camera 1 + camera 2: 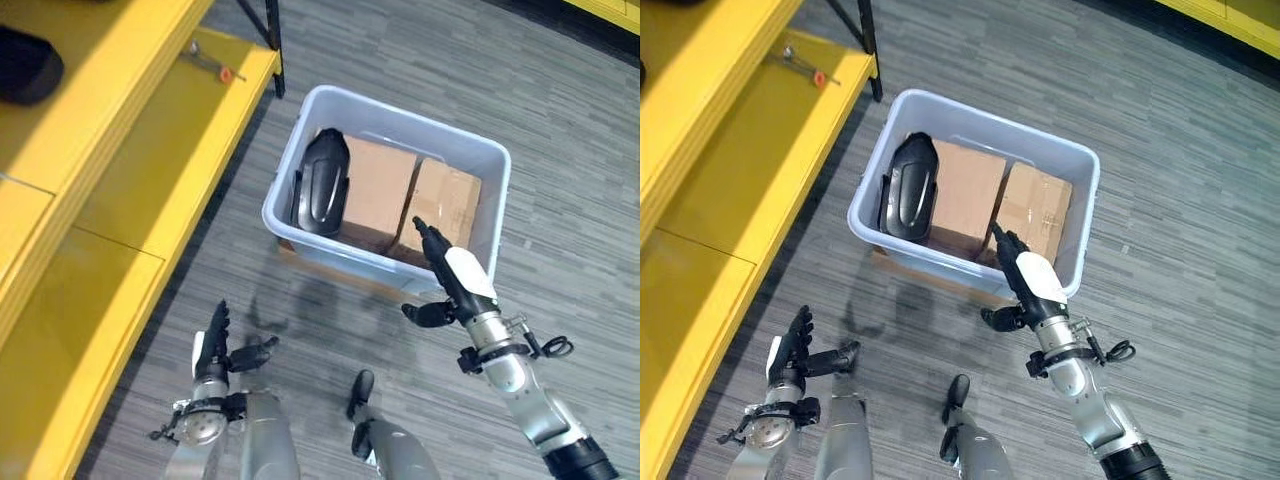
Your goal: Move parts from the plastic box to the shelf.
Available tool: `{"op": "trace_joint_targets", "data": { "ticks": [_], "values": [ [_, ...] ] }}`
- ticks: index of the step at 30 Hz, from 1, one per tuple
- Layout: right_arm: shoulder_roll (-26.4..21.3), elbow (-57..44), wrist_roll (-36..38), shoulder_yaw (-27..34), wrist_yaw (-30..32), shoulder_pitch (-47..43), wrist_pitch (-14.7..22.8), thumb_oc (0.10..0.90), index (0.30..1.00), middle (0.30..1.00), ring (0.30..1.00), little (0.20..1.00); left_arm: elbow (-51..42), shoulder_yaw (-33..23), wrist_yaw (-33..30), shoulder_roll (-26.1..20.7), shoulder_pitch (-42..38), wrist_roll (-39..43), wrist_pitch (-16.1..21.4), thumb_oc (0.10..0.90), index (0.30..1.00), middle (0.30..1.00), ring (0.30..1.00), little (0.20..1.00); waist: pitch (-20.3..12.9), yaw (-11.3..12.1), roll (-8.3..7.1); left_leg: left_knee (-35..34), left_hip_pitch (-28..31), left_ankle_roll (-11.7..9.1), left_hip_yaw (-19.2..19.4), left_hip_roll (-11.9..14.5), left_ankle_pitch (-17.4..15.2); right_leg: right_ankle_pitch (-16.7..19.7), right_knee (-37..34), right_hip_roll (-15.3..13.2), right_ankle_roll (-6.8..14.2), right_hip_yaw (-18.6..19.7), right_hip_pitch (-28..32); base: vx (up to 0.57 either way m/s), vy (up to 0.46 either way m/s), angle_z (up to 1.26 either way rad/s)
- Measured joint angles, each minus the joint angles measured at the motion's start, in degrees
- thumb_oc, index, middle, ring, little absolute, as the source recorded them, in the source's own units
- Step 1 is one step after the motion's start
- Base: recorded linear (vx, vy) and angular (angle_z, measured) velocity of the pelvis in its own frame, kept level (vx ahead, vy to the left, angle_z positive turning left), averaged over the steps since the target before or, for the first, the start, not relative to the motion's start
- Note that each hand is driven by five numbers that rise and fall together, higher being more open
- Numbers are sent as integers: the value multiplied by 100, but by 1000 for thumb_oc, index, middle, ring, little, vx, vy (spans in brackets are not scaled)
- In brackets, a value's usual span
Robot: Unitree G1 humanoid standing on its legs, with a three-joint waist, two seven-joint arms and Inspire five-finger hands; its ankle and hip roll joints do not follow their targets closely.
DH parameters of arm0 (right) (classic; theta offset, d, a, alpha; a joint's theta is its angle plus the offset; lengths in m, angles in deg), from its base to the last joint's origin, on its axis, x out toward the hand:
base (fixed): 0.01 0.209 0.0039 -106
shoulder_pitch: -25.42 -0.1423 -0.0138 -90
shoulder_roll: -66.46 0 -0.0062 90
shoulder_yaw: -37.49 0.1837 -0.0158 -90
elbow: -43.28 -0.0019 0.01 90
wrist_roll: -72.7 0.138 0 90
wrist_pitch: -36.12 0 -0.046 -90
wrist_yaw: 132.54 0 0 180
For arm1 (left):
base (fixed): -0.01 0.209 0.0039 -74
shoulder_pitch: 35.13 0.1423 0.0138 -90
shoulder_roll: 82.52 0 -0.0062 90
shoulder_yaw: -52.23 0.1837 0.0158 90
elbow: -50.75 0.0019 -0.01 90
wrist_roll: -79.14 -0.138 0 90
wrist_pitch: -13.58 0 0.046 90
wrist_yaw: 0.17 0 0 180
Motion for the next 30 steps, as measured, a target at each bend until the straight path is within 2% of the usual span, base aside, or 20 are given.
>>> {"op": "trace_joint_targets", "data": {
  "ticks": [1, 2, 3, 5, 8, 10, 14, 17, 20, 22, 25, 26, 28, 30],
  "values": [
    [-18, -26, -2, 28, 1, 53, -4, 900, 1000, 1000, 1000, 1000, -6, 6, 17, 5, 130, -1, -13, 900, 1000, 1000, 1000, 1000, -10, -10, 60, 18, 311, -2, 122, -86, 2, -53, 28, -88, 159, 67, 133, 173, 229, -62],
    [-106, -76, -2, 81, 6, 128, -4, 900, 1000, 1000, 1000, 1000, -39, 10, 30, 44, 276, -3, -13, 900, 1000, 1000, 1000, 1000, -54, -34, 221, 42, 642, 89, 263, -253, -38, -55, 6, -126, 377, 178, 283, 143, 235, -58],
    [-8, -74, -3, 129, 54, 201, -15, 900, 1000, 1000, 1000, 1000, -71, -24, 32, -77, 309, -5, -8, 900, 1000, 1000, 1000, 1000, -82, -5, 76, 6, 711, -319, 266, -406, 266, -55, 0, -330, 503, 283, 299, 116, 228, -29],
    [165, -99, 0, 127, 75, 361, -42, 900, 1000, 1000, 1000, 1000, -167, -161, 18, -491, -14, -6, -9, 900, 1000, 1000, 1000, 1000, -143, -3, -243, -4, 704, 10, 445, -1089, 251, 139, 41, -966, 540, 310, 259, 87, 192, 23],
    [189, -98, -13, 2, 39, 228, -32, 900, 1000, 1000, 1000, 1000, -682, -440, -24, -811, -97, -11, 24, 900, 1000, 1000, 1000, 1000, -144, 185, -244, 58, 705, 181, 462, -1283, 149, 412, 43, -1119, 676, 310, 251, 51, 123, 13],
    [194, -97, -64, 8, 39, 37, -42, 900, 1000, 1000, 1000, 1000, -751, -523, -47, -972, -190, -13, 40, 900, 1000, 1000, 1000, 1000, -145, 242, -249, 74, 703, 224, 456, -1330, 115, 470, 11, -1156, 842, 292, 295, 36, 81, 7],
    [44, -90, -155, 53, 51, -467, -62, 900, 1000, 1000, 1000, 1000, -736, -375, -105, -970, -247, -12, 35, 900, 1000, 1000, 1000, 1000, -135, 255, -274, 105, 578, 232, 443, -1344, 105, 403, -106, -1132, 939, 242, 265, 4, 14, 0],
    [-166, -90, -177, 72, 57, -842, -106, 900, 1000, 1000, 1000, 1000, -740, -159, -79, -897, -229, -14, 26, 900, 1000, 1000, 1000, 1000, -126, 267, -347, 226, 365, 194, 427, -1305, 105, 323, -309, -1070, 1022, 127, 231, -4, 6, -1],
    [-379, -82, -190, 78, 90, -1334, -180, 900, 1000, 1000, 1000, 1000, -738, -125, -67, -898, -187, -14, 6, 900, 1000, 1000, 1000, 1000, -105, 266, -378, 300, 79, 46, 390, -1134, 183, 275, -474, -884, 943, 121, 67, -14, -5, -5],
    [-494, -84, -289, 59, 111, -1434, -179, 900, 1000, 1000, 1000, 1000, -739, -107, -58, -887, -137, -15, -8, 900, 1000, 1000, 1000, 1000, -90, 230, -359, 309, 27, 1, 314, -1075, 213, 269, -475, -816, 916, 110, 51, -18, -16, 5],
    [-1112, -46, -403, -191, 154, -1846, -184, 900, 1000, 1000, 1000, 1000, -740, -57, -10, -893, -117, -13, -6, 900, 1000, 1000, 1000, 1000, 13, 249, -298, 324, -129, -28, 211, -1048, 243, 284, -468, -775, 895, 20, -47, -29, -23, 10],
    [-1376, -1, -404, -348, 153, -2054, -190, 900, 1000, 1000, 1000, 1000, -747, -57, -4, -904, -125, -13, -6, 900, 1000, 1000, 1000, 1000, 44, 253, -261, 347, -205, -18, 195, -1050, 246, 289, -453, -777, 891, 17, -115, -42, -19, 3],
    [-1539, 139, -409, -413, 170, -2347, -151, 900, 1000, 1000, 1000, 1000, -752, -83, -3, -914, -134, -7, -4, 900, 1000, 1000, 1000, 1000, 110, 330, -193, 350, -306, -15, 167, -1050, 293, 293, -376, -775, 888, 7, -231, -47, -27, 4],
    [-2002, 620, -493, -838, 171, -3053, -147, 900, 1000, 1000, 1000, 1000, -792, -67, 12, -953, -184, -5, 0, 900, 1000, 1000, 1000, 1000, 306, 359, -55, 340, -363, -36, 135, -1057, 358, 286, -309, -784, 895, -11, -297, -36, -33, 7]
  ]
}}
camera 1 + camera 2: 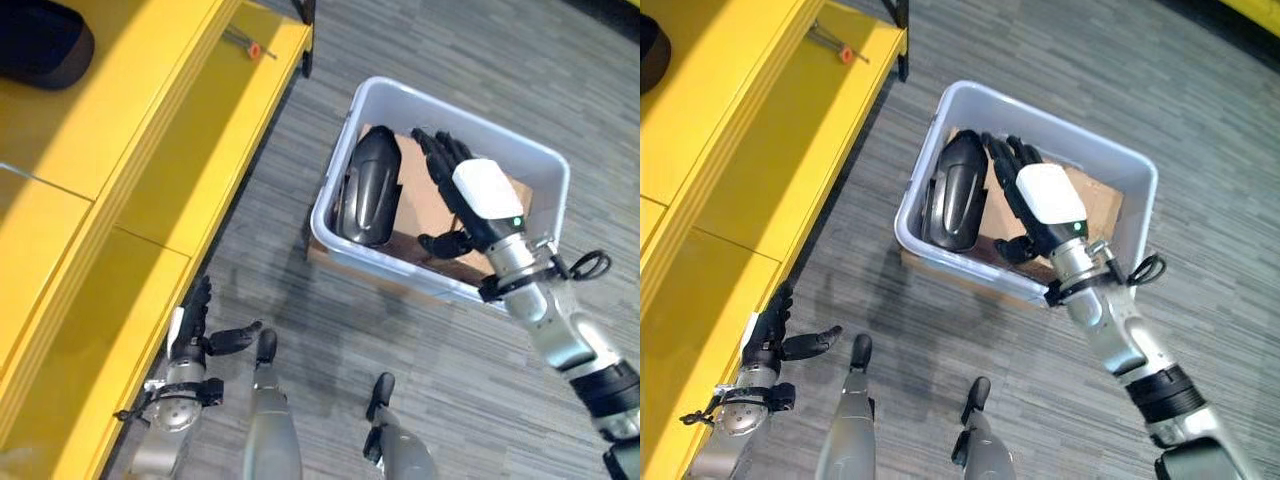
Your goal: Move parts from the plastic box to the shelf.
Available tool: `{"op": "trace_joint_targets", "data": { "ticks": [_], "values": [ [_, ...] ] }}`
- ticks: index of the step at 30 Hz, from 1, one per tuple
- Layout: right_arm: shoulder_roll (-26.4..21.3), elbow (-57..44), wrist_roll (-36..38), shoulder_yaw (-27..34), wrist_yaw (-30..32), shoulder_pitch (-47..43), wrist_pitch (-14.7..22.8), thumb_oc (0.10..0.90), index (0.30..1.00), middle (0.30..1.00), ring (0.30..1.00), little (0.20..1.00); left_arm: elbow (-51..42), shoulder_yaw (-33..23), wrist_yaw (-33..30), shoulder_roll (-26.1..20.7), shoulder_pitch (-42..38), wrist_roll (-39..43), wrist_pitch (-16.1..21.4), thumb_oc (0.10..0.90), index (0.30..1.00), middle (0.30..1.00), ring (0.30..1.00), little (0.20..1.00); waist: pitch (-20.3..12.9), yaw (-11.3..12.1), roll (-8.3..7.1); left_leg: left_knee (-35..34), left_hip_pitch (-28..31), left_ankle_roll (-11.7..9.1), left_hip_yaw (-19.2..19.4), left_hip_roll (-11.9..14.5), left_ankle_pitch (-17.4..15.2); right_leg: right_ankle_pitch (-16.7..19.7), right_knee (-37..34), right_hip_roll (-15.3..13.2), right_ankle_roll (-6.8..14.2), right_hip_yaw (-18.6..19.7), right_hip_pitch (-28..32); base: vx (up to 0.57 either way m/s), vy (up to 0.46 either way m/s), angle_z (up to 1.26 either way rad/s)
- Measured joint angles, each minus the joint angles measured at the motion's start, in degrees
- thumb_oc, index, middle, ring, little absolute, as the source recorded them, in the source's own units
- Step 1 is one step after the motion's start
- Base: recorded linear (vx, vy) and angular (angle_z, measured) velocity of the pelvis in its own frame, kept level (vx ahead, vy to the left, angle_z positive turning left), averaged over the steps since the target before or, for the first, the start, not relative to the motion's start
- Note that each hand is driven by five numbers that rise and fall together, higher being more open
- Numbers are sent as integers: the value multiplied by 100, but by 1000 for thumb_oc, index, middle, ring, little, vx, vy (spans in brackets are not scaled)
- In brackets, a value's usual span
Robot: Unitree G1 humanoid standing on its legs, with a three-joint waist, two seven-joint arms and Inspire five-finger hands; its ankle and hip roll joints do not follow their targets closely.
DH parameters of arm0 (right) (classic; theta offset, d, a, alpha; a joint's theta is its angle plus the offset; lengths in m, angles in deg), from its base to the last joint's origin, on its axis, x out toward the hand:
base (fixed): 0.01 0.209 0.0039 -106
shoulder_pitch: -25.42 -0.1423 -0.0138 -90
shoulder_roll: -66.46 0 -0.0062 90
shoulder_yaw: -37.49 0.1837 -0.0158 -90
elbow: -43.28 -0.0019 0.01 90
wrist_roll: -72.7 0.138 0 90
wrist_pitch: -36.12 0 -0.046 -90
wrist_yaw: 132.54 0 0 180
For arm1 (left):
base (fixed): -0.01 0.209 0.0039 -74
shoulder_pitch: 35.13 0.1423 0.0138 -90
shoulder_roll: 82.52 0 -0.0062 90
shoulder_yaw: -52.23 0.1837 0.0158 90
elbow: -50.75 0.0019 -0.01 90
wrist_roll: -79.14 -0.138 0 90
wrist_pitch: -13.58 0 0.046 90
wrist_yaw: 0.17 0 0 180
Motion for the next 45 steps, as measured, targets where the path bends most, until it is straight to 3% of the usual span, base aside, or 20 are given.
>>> {"op": "trace_joint_targets", "data": {
  "ticks": [3, 5, 6, 8, 17, 19, 21, 35, 45],
  "values": [
    [-470, 845, -178, -387, -3, -771, -19, 900, 1000, 1000, 1000, 1000, -57, -9, 5, -17, -80, 9, 18, 900, 1000, 1000, 1000, 1000, 226, 225, 189, 10, -164, 10, -40, -1, 63, -69, 231, -18, 9, -13, -251, -37, -40, 5],
    [-1000, 1346, -386, -1084, -124, -1278, -67, 900, 1000, 1000, 1000, 1000, -76, -37, -6, -10, -106, 11, 43, 900, 1000, 1000, 1000, 1000, 381, 297, 295, 10, -229, 14, -85, -15, 78, -159, 403, -43, 5, -41, -345, -36, -45, 11],
    [-1004, 1405, -484, -1091, -171, -1263, -118, 900, 1000, 1000, 1000, 1000, -76, -71, 0, -33, -81, 13, 43, 900, 1000, 1000, 1000, 1000, 422, 306, 295, 9, -239, 14, -125, -17, 79, -188, 430, -45, -1, -97, -343, -33, -81, 20],
    [-1083, 1810, -703, -2023, -247, -1939, -97, 900, 1000, 1000, 1000, 1000, -42, -84, 5, -132, -60, 66, 47, 900, 1000, 1000, 1000, 1000, 448, 293, 304, 10, -327, 14, -176, -25, 80, -314, 631, -76, -2, -146, -510, -30, -118, 9],
    [-1176, 2448, -1262, -3613, -317, -3701, 127, 900, 1000, 1000, 1000, 1000, -158, -3, 17, -266, -234, 220, 295, 900, 1000, 1000, 1000, 1000, 579, 305, 463, 11, -647, -3, -250, -36, 135, -523, 1065, -138, 4, -192, -973, -11, -62, 3],
    [-1288, 2655, -1441, -3750, -296, -3914, 106, 900, 1000, 1000, 1000, 1000, -144, -2, 17, -266, -256, 220, 306, 900, 1000, 1000, 1000, 1000, 599, 311, 501, 9, -788, -3, -312, -52, 171, -612, 1261, -177, -3, -238, -1160, 20, -65, 13],
    [-1528, 2844, -1699, -4330, -299, -4292, 106, 900, 1000, 1000, 1000, 1000, -135, -4, 15, -265, -257, 224, 312, 900, 1000, 1000, 1000, 1000, 609, 329, 520, 9, -912, 2, -347, -101, 203, -739, 1523, -258, -3, -248, -1374, 12, -45, 14],
    [-1611, 3408, -2159, -5192, -239, -5143, 88, 900, 1000, 1000, 1000, 1000, -145, -11, -8, -279, -349, 231, 494, 900, 1000, 1000, 1000, 1000, 621, 456, 556, 10, -1362, -11, -513, -169, 320, -1078, 2267, -424, -27, -292, -2062, 22, -30, 5],
    [-1581, 3910, -2158, -5158, 15, -5202, -179, 900, 1000, 1000, 1000, 1000, -163, -25, -80, -294, -346, 235, 559, 900, 1000, 1000, 1000, 1000, 609, 518, 603, 16, -1844, -18, -666, -244, 447, -1299, 2817, -549, -60, -305, -2669, 33, -15, 7]
  ]
}}
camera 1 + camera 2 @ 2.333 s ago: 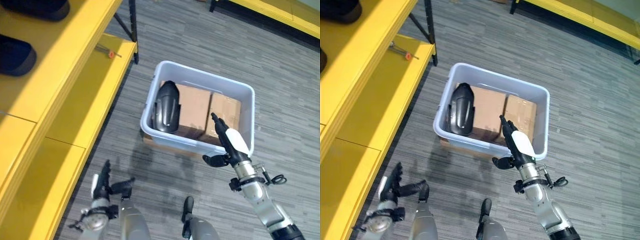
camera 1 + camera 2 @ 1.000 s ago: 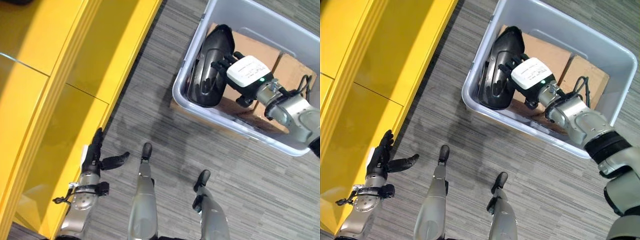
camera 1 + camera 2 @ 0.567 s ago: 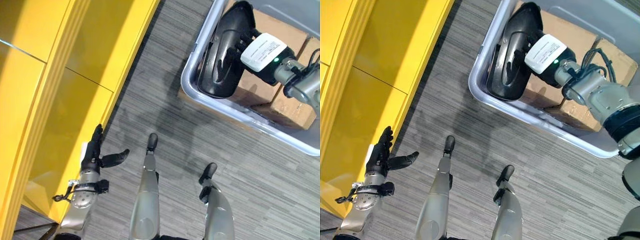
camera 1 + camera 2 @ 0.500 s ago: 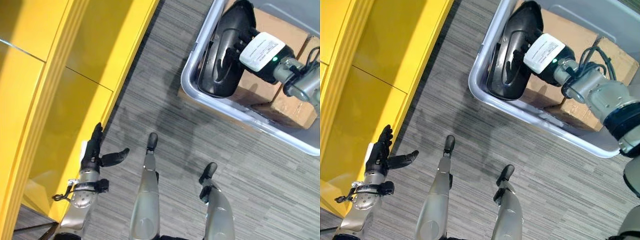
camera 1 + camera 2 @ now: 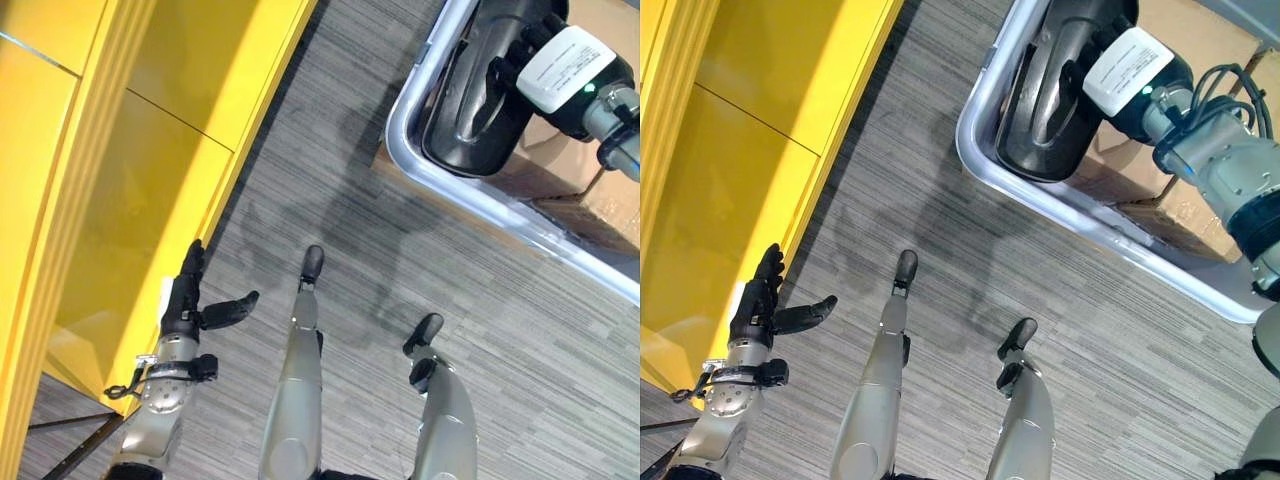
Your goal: Move parts from the plastic box to the shelf.
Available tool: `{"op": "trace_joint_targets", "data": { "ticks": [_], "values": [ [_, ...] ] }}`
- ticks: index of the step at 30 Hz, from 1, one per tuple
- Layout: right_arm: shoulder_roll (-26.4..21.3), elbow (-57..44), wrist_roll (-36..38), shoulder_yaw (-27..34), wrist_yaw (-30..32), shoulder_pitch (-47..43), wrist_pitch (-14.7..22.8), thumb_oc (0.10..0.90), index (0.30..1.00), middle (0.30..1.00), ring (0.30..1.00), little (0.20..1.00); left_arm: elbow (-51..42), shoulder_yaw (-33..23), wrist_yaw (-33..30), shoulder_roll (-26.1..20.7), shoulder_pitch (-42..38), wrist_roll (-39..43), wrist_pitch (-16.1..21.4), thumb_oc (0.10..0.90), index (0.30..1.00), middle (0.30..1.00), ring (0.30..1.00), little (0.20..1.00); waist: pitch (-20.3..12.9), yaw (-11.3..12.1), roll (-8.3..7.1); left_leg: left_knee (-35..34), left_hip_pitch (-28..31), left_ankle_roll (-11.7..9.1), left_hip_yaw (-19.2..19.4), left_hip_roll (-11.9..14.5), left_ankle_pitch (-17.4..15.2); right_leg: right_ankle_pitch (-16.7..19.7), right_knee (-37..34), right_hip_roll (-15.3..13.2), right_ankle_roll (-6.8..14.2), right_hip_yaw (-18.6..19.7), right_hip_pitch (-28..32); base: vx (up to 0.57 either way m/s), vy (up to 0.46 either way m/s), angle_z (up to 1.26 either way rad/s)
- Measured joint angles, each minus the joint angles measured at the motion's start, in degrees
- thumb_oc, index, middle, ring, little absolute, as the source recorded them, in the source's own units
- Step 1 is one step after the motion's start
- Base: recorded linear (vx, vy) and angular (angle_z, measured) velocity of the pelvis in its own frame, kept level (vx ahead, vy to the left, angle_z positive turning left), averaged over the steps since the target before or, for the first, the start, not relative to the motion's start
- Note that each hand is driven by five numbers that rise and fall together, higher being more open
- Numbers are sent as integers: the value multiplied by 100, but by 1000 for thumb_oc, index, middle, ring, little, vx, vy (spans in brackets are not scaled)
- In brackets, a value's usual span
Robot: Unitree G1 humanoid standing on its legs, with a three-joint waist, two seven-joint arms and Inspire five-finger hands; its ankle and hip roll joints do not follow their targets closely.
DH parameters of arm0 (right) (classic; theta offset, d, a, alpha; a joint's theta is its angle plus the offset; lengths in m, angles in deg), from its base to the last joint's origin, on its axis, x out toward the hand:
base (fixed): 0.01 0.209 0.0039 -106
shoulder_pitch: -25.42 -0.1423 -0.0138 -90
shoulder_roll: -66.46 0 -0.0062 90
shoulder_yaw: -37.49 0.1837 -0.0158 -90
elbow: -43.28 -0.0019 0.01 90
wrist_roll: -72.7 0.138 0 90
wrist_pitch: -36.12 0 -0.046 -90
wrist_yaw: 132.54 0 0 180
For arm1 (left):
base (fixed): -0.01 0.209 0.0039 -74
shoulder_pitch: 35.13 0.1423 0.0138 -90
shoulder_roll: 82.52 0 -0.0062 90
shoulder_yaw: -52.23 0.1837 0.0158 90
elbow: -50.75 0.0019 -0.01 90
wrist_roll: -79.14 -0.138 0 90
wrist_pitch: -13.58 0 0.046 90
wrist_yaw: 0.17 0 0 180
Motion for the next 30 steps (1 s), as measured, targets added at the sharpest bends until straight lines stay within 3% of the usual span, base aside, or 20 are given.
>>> {"op": "trace_joint_targets", "data": {
  "ticks": [6, 9, 12, 13, 14, 15, 16, 18, 19, 21, 23, 26, 30],
  "values": [
    [56, 385, 0, 38, 221, -191, -80, 900, 1000, 1000, 1000, 1000, -45, -10, -58, -80, 3, 2, 65, 900, 1000, 1000, 1000, 1000, -3, 41, 19, -10, -301, -32, -66, -25, 90, -172, 488, -115, -72, 24, -530, 12, 1, 4],
    [155, 629, 1, 349, 322, -290, -130, 900, 1000, 1000, 1000, 1000, -263, -85, -70, -124, 4, 5, 113, 900, 1000, 1000, 1000, 1000, -10, 73, 37, -12, -554, -63, -160, -39, 152, -302, 843, -181, -145, 22, -897, 71, -12, 13],
    [158, 857, -1, 411, 305, -510, -333, 900, 1000, 1000, 1000, 1000, -347, -76, -90, -60, 8, 5, 187, 900, 1000, 1000, 1000, 1000, -82, 115, 168, -46, -879, -109, -317, -90, 141, -527, 1290, -295, -213, 20, -1329, 58, 11, 23],
    [157, 896, -4, 409, 292, -563, -381, 718, 745, 745, 745, 745, -324, -72, -90, -69, 6, 5, 185, 900, 1000, 1000, 1000, 1000, -84, 140, 172, -82, -909, -115, -328, -104, 136, -573, 1376, -297, -248, 82, -1436, 26, 12, 7],
    [156, 970, -13, 456, 290, -585, -394, 586, 561, 561, 561, 561, -323, -70, -92, -68, 7, 7, 184, 900, 1000, 1000, 1000, 1000, -88, 197, 179, -113, -940, -114, -325, -92, 131, -581, 1444, -305, -277, 89, -1528, 0, 0, 0],
    [156, 1006, -62, 495, 296, -566, -452, 400, 300, 300, 300, 300, -334, -61, -95, -69, 7, 7, 185, 900, 1000, 1000, 1000, 1000, -100, 246, 197, -100, -991, -114, -322, -72, 131, -592, 1496, -295, -314, 86, -1587, 0, 0, 0],
    [156, 1014, -121, 589, 297, -557, -512, 400, 300, 300, 300, 300, -336, -37, -100, -69, 6, 7, 185, 900, 1000, 1000, 1000, 1000, -123, 259, 239, -105, -1046, -122, -327, -59, 102, -605, 1549, -294, -355, 66, -1639, 2, 18, 8],
    [142, 1015, -160, 699, 354, -574, -575, 400, 300, 300, 300, 300, -339, -15, -101, -69, -42, 7, 184, 900, 1000, 1000, 1000, 1000, -126, 256, 243, -48, -1126, -179, -320, -61, -313, -578, 1468, -314, -455, 24, -1651, 2, 33, 13],
    [126, 1016, -170, 708, 390, -587, -597, 400, 300, 300, 300, 300, -325, 54, -103, -61, -93, 14, 184, 900, 1000, 1000, 1000, 1000, -129, 265, 239, 201, -1221, -49, -325, -129, -478, -507, 1431, -383, -541, -19, -1650, -4, 36, -7],
    [154, 1002, -220, 781, 451, -460, -622, 400, 300, 300, 300, 300, -275, 259, -97, -3, -96, 34, 185, 900, 1000, 1000, 1000, 1000, -223, 363, 355, 285, -1210, 20, -441, -185, -235, -555, 1524, -341, -416, 61, -1659, -13, 32, -5],
    [158, 1004, -223, 853, 505, -367, -669, 400, 300, 300, 300, 300, -310, 315, -100, 118, -111, 165, 187, 900, 1000, 1000, 1000, 1000, -341, 366, 464, 147, -1198, 22, -453, -213, -233, -548, 1518, -373, -428, 33, -1651, -27, 42, 17],
    [200, 924, -230, 1070, 600, -180, -663, 400, 300, 300, 300, 300, -262, 332, -188, 118, -144, 218, 187, 900, 1000, 1000, 1000, 1000, -344, 418, 461, 142, -1027, 256, -436, -181, 186, -561, 1532, -361, -387, 12, -1479, -33, 35, -1],
    [248, 846, -226, 1148, 616, 108, -644, 400, 300, 300, 300, 300, -213, 410, -188, 117, -333, 218, 185, 900, 1000, 1000, 1000, 1000, -348, 322, 452, 109, -789, 71, -411, -186, 317, -510, 1383, -342, -346, -39, -1146, -108, 36, 2]
  ]
}}
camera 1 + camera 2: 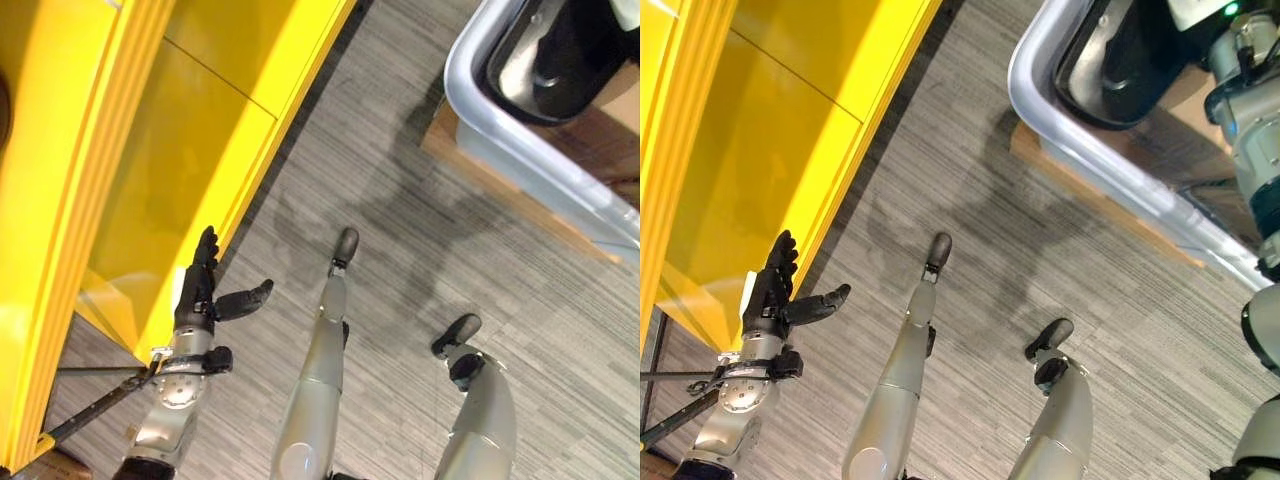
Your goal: Move parts from the plastic box to the shelf.
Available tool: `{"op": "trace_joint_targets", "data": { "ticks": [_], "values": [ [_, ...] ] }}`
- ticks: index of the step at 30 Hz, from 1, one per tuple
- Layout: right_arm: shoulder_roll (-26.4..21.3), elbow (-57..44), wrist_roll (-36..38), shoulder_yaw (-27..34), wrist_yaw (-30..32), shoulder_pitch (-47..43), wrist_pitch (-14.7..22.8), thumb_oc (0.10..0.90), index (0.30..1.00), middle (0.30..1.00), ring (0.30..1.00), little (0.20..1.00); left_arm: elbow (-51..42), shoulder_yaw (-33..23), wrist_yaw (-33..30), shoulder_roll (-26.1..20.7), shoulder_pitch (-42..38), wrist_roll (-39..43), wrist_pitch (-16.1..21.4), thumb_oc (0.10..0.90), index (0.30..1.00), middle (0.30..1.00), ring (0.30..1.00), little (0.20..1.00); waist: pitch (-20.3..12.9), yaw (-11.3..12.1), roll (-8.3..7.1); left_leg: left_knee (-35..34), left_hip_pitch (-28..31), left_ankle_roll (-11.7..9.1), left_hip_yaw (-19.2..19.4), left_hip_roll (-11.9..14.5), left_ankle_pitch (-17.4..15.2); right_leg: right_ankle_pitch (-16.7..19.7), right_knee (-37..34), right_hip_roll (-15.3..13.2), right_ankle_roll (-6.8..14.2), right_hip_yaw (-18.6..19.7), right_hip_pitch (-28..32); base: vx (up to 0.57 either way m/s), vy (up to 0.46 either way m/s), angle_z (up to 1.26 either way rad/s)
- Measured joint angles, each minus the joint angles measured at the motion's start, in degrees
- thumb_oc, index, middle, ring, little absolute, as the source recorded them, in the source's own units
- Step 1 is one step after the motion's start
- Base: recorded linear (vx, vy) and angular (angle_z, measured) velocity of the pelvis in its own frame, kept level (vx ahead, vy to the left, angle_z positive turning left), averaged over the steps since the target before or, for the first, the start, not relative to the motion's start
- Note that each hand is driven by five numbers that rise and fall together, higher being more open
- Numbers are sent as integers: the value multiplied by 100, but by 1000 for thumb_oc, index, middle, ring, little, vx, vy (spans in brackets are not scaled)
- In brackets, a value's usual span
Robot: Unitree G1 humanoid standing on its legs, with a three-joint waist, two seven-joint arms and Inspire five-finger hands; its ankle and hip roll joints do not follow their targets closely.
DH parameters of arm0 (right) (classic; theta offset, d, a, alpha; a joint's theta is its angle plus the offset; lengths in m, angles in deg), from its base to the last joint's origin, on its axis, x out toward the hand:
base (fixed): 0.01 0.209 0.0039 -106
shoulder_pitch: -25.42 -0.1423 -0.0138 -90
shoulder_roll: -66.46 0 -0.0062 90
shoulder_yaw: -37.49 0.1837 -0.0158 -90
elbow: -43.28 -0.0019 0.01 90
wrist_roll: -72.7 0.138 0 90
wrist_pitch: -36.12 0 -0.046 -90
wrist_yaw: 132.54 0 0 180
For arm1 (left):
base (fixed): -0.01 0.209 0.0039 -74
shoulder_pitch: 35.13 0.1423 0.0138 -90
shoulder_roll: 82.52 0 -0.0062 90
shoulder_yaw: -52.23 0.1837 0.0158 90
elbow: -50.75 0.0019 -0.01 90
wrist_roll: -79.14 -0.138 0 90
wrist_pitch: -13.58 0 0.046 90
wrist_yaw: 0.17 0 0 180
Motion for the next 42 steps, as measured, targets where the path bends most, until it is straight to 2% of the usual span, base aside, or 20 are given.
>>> {"op": "trace_joint_targets", "data": {
  "ticks": [3, 4, 7, 9, 11, 12, 14, 15, 16, 17, 19, 21, 25, 27, 29, 32, 35, 37, 39, 42],
  "values": [
    [42, -79, 10, 387, -56, 539, 69, 400, 300, 300, 300, 300, 5, 4, 8, -19, -185, -3, -13, 900, 1000, 1000, 1000, 1000, 7, -44, -46, 4, 295, 7, 37, 29, -5, 22, -187, 13, 43, -111, 440, -45, 3, 6],
    [84, -74, 24, 355, -165, 864, 151, 400, 300, 300, 300, 300, 5, -1, 8, -26, -202, -3, -16, 900, 1000, 1000, 1000, 1000, 5, -73, -61, -17, 553, 9, 41, 27, -7, 53, -336, 26, 81, -184, 765, -49, 14, 6],
    [86, -88, 31, 396, -312, 1257, 254, 400, 300, 300, 300, 300, 39, -9, 10, -63, -178, -4, -16, 900, 1000, 1000, 1000, 1000, -3, -85, -71, -29, 949, 105, 108, 33, -100, 111, -482, 61, 142, -164, 1190, -13, 7, -6],
    [138, -89, 35, 437, -318, 1465, 267, 400, 300, 300, 300, 300, 47, -9, 1, -94, -73, -4, -10, 900, 1000, 1000, 1000, 1000, -101, -83, -141, -31, 1005, 101, 124, 27, -215, 61, -474, 66, 200, -105, 1196, -8, -2, -11],
    [140, -46, 45, 435, -326, 1497, 261, 400, 300, 300, 300, 300, 56, 7, 8, -96, -2, -3, -26, 900, 1000, 1000, 1000, 1000, -112, -97, -148, -39, 974, 42, 109, 46, -268, 64, -467, 101, 159, -94, 1161, -18, -12, -8],
    [86, -83, 104, 440, -372, 1502, 293, 400, 300, 300, 300, 300, 86, -15, 49, -83, -63, -3, -116, 900, 1000, 1000, 1000, 1000, -38, -98, -192, 31, 1106, 4, 137, 98, -292, 210, -493, 187, 101, -98, 1337, 21, -9, -19],
    [95, -171, 126, 441, -531, 1823, 440, 400, 300, 300, 300, 300, 356, -29, 158, -100, -114, 0, -252, 900, 1000, 1000, 1000, 1000, 278, -41, -237, 118, 1739, 16, 193, 162, -252, 240, -744, 263, 94, -170, 2104, 32, 6, -7],
    [71, -488, 123, 504, -698, 2485, 559, 400, 300, 300, 300, 300, 413, -74, 182, -105, 157, 3, -325, 900, 1000, 1000, 1000, 1000, 20, -147, -458, -60, 2264, 81, 169, 169, -462, 203, -1185, 281, 192, -297, 2762, 38, 17, 14],
    [70, -553, 121, 534, -706, 2742, 560, 400, 300, 300, 300, 300, 413, -76, 185, -125, 341, 2, -317, 900, 1000, 1000, 1000, 1000, -209, -130, -579, -59, 2292, 42, 210, 163, -518, 186, -1291, 299, 244, -293, 2816, 68, 25, 2],
    [69, -591, 118, 622, -703, 2931, 556, 400, 300, 300, 300, 300, 414, -67, 196, -172, 445, 2, -298, 900, 1000, 1000, 1000, 1000, -442, -132, -779, -53, 2327, 57, 289, 157, -536, 258, -1412, 312, 289, -256, 2853, 70, 27, -11],
    [-39, -778, 118, 614, -808, 2938, 591, 400, 300, 300, 300, 300, 433, -125, 286, -201, 424, 4, -408, 900, 1000, 1000, 1000, 1000, -448, -304, -790, -32, 2515, 43, 277, 162, -568, 501, -1811, 397, 301, -335, 3283, 24, 22, -5],
    [-128, -1123, 114, 827, -842, 3114, 670, 400, 300, 300, 300, 300, 414, -196, 395, -260, 373, 3, -466, 900, 1000, 1000, 1000, 1000, -509, -374, -866, -40, 2822, 26, 429, 165, -615, 730, -2373, 455, 368, -287, 3699, 48, 27, -24],
    [-151, -1829, 125, 1343, -885, 3432, 762, 400, 300, 300, 300, 300, 382, -556, 518, -250, 371, 4, -488, 900, 1000, 1000, 1000, 1000, -532, -516, -886, -81, 3231, 65, 635, 185, -685, 1273, -3287, 619, 409, -221, 4400, 56, 52, -26],
    [-141, -2058, 123, 1529, -882, 3582, 782, 400, 300, 300, 300, 300, 364, -577, 540, -254, 309, 2, -492, 900, 1000, 1000, 1000, 1000, -585, -601, -918, -131, 3386, 74, 763, 214, -722, 1399, -3543, 635, 406, -182, 4540, 62, 49, -26],
    [-119, -2477, 126, 1822, -892, 3911, 836, 400, 300, 300, 300, 300, 252, -695, 649, -256, 492, -1, -509, 900, 1000, 1000, 1000, 1000, -709, -642, -1044, -141, 3610, 58, 973, 254, -823, 1556, -3825, 695, 394, 34, 4722, 68, 79, -46],
    [-108, -2953, 118, 2136, -932, 4255, 924, 400, 300, 300, 300, 300, 243, -722, 674, -209, 615, -6, -617, 900, 1000, 1000, 1000, 1000, -825, -787, -1207, -248, 3945, 86, 1233, 312, -901, 1576, -3889, 708, 386, 247, 4880, 58, 55, -43],
    [3, -3469, 123, 2625, -941, 4941, 961, 400, 300, 300, 300, 300, 235, -759, 756, -115, 816, -13, -668, 900, 1000, 1000, 1000, 1000, -1239, -1028, -1430, -456, 4229, 74, 1425, 377, -897, 1591, -3998, 749, 378, 412, 4981, 36, 28, -36],
    [187, -3635, 124, 2965, -941, 5344, 982, 400, 300, 300, 300, 300, 233, -741, 760, 62, 848, -18, -705, 900, 1000, 1000, 1000, 1000, -1458, -1139, -1500, -588, 4464, 46, 1550, 415, -909, 1595, -4083, 781, 374, 513, 5117, 20, 34, -25],
    [352, -3686, 130, 3043, -939, 5528, 1014, 400, 300, 300, 300, 300, 223, -677, 734, 195, 858, -64, -712, 900, 1000, 1000, 1000, 1000, -1707, -1295, -1530, -637, 4555, 7, 1674, 486, -927, 1612, -4150, 845, 347, 611, 5131, 14, 26, -34],
    [720, -3776, 261, 3275, -935, 5718, 1045, 400, 300, 300, 300, 300, 206, -544, 701, 371, 775, -183, -733, 900, 1000, 1000, 1000, 1000, -1844, -1439, -1443, -637, 4659, -7, 1776, 559, -944, 1669, -4228, 911, 316, 730, 5171, 11, 20, -23]
  ]
}}
